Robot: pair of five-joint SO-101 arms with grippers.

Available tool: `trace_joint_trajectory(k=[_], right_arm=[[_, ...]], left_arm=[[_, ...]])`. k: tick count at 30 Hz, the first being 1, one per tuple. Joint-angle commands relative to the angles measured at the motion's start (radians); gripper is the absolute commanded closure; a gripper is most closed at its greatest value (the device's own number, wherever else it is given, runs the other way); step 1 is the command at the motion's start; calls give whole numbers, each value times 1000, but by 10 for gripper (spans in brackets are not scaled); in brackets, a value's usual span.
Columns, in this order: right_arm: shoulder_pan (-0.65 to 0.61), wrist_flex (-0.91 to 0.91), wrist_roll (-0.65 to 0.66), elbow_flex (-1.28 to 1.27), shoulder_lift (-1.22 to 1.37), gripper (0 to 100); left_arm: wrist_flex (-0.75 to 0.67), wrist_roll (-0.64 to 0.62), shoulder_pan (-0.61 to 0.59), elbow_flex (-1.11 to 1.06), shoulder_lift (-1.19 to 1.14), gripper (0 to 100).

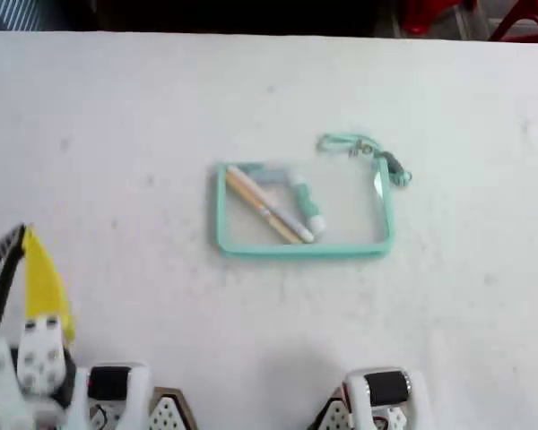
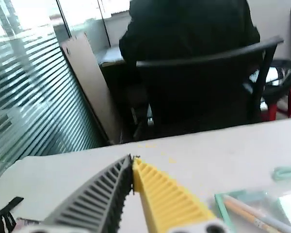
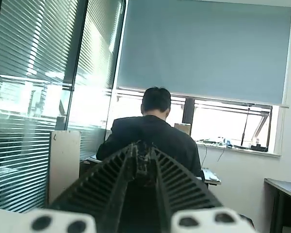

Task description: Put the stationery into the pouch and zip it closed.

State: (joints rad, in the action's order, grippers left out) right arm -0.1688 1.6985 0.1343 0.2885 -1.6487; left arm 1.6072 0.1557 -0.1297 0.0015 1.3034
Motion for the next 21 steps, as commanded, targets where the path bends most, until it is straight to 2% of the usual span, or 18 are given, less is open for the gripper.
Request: trace_joint_trajectory(k=[1, 3, 9, 13, 19, 21], right_arm=[[-2, 13, -14, -150, -97, 964], [-2, 4, -14, -253, -159, 964], [-8, -45, 20, -416, -157, 968], [-8, -153, 25, -557, -157, 968], [-1, -375, 34, -927, -157, 964], [-5, -478, 95, -1051, -157, 964]], left_arm=[[-190, -18, 2, -298, 438, 977], [-249, -21, -5, -423, 568, 977], [-273, -25, 2, -647, 501, 977], [-400, -25, 1, -836, 529, 977], [-661, -17, 4, -1183, 529, 973], [-746, -18, 31, -1298, 527, 973]])
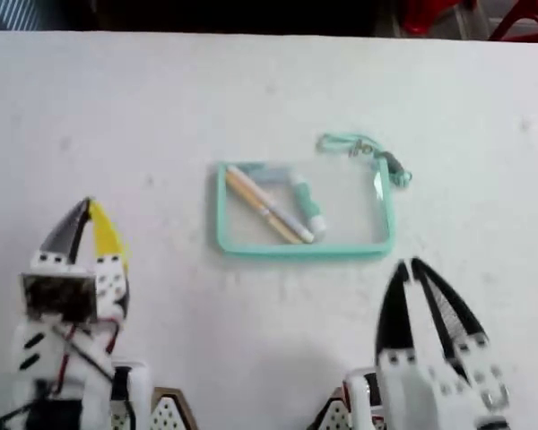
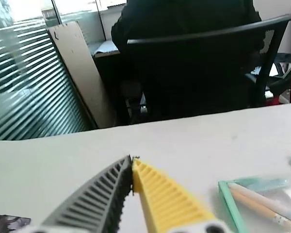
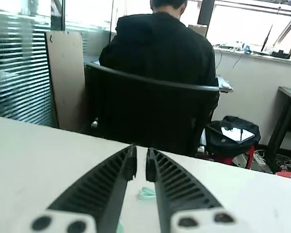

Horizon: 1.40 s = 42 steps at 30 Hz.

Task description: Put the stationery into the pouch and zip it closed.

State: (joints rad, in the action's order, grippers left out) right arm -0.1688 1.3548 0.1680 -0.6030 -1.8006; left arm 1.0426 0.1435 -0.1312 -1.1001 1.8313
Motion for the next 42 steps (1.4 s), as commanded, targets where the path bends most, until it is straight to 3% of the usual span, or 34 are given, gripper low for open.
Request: trace_joint_trajectory(k=[1, 5, 11, 16, 23, 30, 35, 40, 42], right_arm=[[-7, -193, 106, -219, -4, 964], [-8, -438, 224, -508, -4, 964], [-7, -688, 242, -875, -4, 964], [-1, -777, 242, -1088, -4, 964], [-1, -565, 242, -1088, 1, 964], [-7, -174, 241, -1088, 1, 967], [-10, -117, 239, -1088, 1, 967], [1, -105, -38, -1088, 1, 967], [-1, -90, -32, -1088, 1, 967]], left_arm=[[-224, -6, 51, -253, -1, 973], [-322, -5, 90, -427, -1, 972], [-330, -5, 90, -574, -1, 972], [-192, -6, 96, -592, -4, 974], [29, -11, 90, -592, -4, 973], [249, -12, 90, -592, -4, 975], [245, -14, 90, -592, -2, 976], [245, -14, 90, -592, -2, 976], [245, -14, 90, -592, -2, 976]])
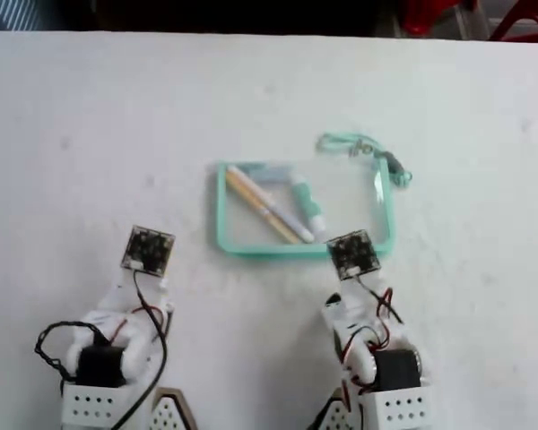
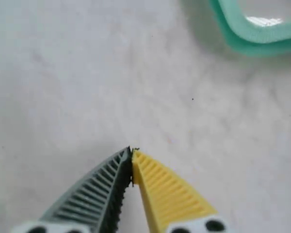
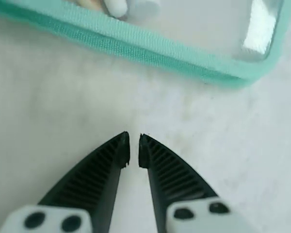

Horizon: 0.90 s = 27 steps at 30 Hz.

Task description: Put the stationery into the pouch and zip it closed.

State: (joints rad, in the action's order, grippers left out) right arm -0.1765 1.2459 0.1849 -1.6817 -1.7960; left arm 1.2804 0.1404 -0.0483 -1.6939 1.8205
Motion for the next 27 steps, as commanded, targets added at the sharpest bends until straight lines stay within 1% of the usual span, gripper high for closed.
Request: trace_joint_trajectory(k=[1, 3, 8, 27], right_arm=[[4, 21, -26, -9, -4, 967], [4, 21, -2, -9, -4, 968], [7, 21, -3, -9, -4, 984], [7, 21, -3, -9, -4, 981]], left_arm=[[8, -11, 7, 2, 8, 975], [8, -11, 7, 2, 8, 975], [8, -11, 7, 2, 8, 975], [8, -11, 7, 2, 8, 975]])
